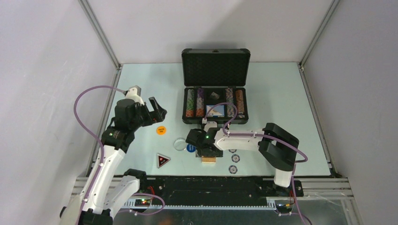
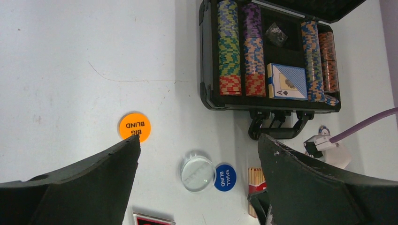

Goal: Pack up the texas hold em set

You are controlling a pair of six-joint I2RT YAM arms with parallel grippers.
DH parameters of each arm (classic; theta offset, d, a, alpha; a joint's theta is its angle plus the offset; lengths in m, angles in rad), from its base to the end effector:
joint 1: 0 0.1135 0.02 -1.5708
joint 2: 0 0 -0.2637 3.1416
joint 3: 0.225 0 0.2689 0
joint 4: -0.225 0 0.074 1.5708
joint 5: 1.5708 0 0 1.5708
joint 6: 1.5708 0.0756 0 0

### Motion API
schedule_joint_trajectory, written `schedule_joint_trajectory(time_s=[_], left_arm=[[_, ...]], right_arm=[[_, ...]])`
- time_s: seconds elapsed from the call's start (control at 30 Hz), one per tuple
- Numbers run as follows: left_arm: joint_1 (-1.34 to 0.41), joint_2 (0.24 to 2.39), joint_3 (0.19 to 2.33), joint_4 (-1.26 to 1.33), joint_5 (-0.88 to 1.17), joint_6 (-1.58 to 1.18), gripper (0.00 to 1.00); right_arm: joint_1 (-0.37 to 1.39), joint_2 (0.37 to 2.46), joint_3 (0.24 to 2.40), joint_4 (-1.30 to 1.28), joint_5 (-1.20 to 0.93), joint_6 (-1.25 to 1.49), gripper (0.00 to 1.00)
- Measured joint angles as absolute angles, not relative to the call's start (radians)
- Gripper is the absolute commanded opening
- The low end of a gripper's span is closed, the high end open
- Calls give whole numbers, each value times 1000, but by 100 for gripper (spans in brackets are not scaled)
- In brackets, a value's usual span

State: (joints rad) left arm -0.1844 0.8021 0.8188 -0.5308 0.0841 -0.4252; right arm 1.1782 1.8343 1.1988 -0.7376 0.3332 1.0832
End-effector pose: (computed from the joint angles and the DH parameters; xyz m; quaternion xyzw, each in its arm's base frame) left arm 0.2228 -0.0480 0.2940 -0.0826 0.8592 -0.1858 0.4696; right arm 0.1620 0.3267 0.1182 -0.0302 0.9810 0.0177 0.1908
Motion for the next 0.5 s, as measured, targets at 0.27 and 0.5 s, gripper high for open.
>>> schedule_joint_trajectory(time_s=[0.27,0.5], left_arm=[[-183,801,819,-531,87,-425,100],[-183,794,818,-530,91,-425,100]], right_arm=[[1176,1835,1199,-739,333,1067,82],[1170,1834,1199,-738,327,1051,59]])
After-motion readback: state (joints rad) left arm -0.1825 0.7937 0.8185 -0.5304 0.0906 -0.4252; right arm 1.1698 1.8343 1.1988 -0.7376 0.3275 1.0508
